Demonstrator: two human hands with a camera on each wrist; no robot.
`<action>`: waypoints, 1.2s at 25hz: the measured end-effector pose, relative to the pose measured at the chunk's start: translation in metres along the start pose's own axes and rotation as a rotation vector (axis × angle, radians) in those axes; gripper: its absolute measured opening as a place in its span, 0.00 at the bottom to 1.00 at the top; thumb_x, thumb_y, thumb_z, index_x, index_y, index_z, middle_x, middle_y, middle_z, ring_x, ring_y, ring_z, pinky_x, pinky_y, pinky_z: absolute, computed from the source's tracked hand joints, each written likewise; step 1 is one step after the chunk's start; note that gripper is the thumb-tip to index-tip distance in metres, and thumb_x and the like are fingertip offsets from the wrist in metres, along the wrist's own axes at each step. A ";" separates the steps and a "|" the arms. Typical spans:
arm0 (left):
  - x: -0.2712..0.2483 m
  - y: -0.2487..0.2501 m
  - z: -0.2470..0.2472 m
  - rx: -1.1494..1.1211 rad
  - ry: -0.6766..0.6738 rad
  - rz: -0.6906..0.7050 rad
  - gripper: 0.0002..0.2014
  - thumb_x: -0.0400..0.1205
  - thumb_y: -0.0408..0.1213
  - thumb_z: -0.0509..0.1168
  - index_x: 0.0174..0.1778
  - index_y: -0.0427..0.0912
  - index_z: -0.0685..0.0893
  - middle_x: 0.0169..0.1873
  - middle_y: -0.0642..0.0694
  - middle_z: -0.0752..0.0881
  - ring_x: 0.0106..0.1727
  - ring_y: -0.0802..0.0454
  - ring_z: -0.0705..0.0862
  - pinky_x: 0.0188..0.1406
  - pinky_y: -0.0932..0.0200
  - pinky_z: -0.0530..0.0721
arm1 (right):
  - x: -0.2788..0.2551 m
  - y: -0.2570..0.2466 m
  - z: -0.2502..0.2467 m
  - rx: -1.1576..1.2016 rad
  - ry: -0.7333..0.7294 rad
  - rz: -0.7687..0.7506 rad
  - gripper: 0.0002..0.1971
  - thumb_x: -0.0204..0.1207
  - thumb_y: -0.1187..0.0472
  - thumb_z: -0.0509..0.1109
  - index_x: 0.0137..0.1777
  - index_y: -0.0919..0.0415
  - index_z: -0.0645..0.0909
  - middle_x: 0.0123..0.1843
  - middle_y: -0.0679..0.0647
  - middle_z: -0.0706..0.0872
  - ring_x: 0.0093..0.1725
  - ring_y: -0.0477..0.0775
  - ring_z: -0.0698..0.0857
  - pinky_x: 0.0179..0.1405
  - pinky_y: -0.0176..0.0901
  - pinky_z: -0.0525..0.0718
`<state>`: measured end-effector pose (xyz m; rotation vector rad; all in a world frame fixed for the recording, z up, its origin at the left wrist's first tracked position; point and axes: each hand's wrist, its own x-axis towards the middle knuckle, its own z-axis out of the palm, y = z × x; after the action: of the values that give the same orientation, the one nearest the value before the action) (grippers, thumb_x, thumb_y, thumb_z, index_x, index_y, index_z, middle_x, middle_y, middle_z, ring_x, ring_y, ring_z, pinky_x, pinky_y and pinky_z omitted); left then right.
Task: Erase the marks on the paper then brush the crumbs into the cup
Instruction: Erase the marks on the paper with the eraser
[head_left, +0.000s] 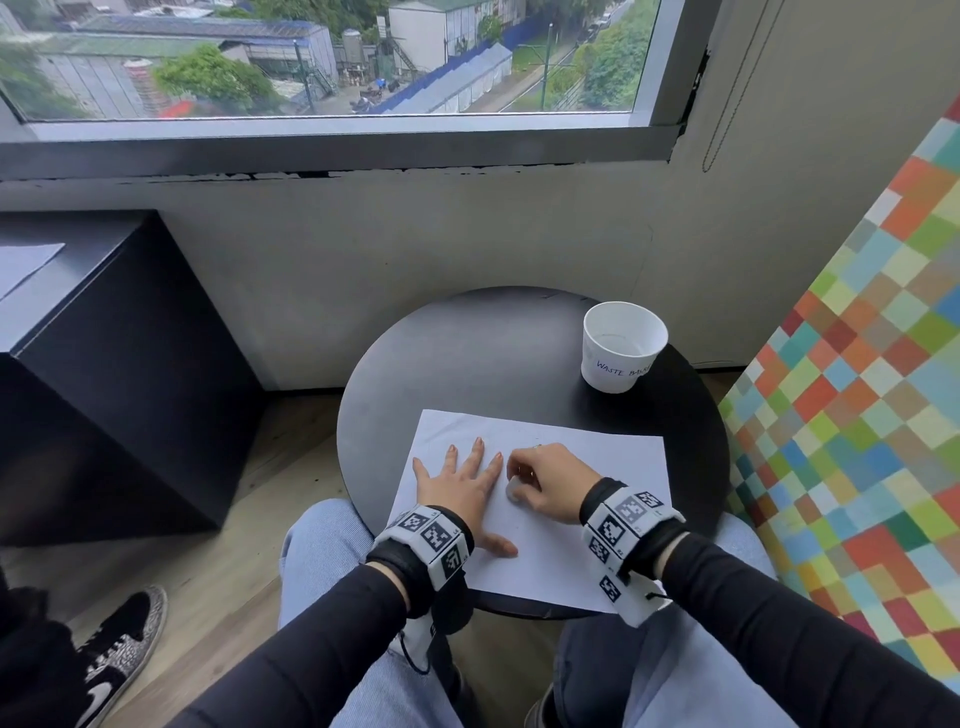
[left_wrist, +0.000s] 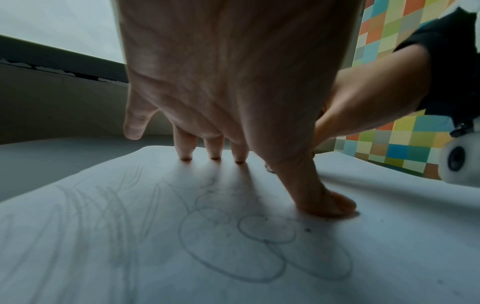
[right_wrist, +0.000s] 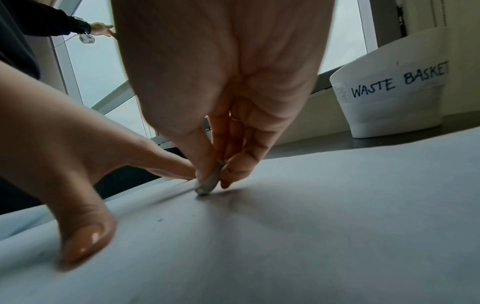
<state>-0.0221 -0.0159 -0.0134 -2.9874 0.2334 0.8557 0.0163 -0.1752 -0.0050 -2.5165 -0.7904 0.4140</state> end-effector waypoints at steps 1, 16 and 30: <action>0.000 0.000 0.000 -0.002 0.000 0.000 0.62 0.69 0.74 0.67 0.87 0.54 0.34 0.86 0.48 0.32 0.87 0.39 0.39 0.77 0.20 0.48 | -0.003 -0.001 0.001 0.005 -0.013 -0.024 0.06 0.72 0.62 0.71 0.48 0.61 0.83 0.37 0.49 0.81 0.38 0.48 0.76 0.39 0.34 0.70; 0.000 0.001 0.002 0.021 0.016 -0.011 0.62 0.69 0.76 0.65 0.87 0.52 0.35 0.86 0.49 0.34 0.87 0.39 0.40 0.77 0.20 0.44 | -0.008 0.006 -0.005 -0.002 -0.029 0.005 0.07 0.73 0.61 0.72 0.50 0.61 0.84 0.39 0.50 0.82 0.39 0.48 0.77 0.38 0.32 0.67; 0.002 -0.005 0.006 0.022 0.047 -0.006 0.67 0.65 0.80 0.63 0.87 0.44 0.35 0.86 0.50 0.35 0.87 0.39 0.40 0.79 0.24 0.41 | 0.004 -0.001 0.005 -0.001 -0.070 -0.079 0.07 0.73 0.62 0.72 0.50 0.61 0.85 0.44 0.56 0.88 0.42 0.53 0.81 0.42 0.32 0.69</action>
<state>-0.0231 -0.0111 -0.0197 -2.9889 0.2334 0.7782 0.0167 -0.1704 -0.0090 -2.4745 -0.9134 0.4777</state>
